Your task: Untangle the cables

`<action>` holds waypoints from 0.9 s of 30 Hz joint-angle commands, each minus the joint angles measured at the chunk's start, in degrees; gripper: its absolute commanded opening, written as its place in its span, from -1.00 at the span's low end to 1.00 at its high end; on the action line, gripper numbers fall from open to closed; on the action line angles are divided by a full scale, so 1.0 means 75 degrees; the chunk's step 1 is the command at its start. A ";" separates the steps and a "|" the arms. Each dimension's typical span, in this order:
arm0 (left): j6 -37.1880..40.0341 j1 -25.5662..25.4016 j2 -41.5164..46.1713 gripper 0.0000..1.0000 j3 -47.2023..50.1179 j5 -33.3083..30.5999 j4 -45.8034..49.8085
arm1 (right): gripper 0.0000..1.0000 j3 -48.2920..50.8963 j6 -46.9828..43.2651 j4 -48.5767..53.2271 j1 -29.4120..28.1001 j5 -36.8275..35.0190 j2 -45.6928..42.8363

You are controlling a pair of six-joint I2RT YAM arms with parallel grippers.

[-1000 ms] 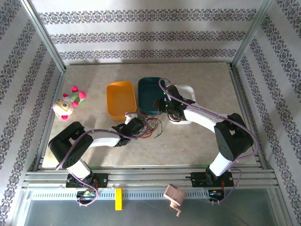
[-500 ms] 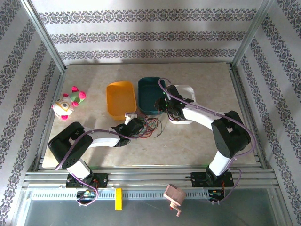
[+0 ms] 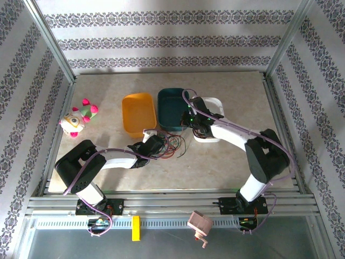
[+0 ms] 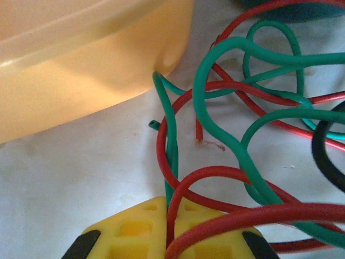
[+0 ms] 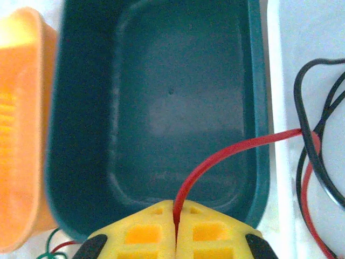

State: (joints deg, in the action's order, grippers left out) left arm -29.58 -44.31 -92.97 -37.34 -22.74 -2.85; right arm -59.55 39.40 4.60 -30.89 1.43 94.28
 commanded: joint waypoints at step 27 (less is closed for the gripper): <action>0.0219 0.0131 -0.0225 -1.00 0.0151 0.0294 0.0469 | -1.00 0.0817 -0.0997 -0.0731 0.0860 -0.1503 -0.5410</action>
State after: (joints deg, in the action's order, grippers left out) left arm -28.71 -44.23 -92.99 -37.36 -22.52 -2.96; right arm -52.93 34.17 1.04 -24.93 -10.09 54.76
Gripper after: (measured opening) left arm 0.067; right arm 0.058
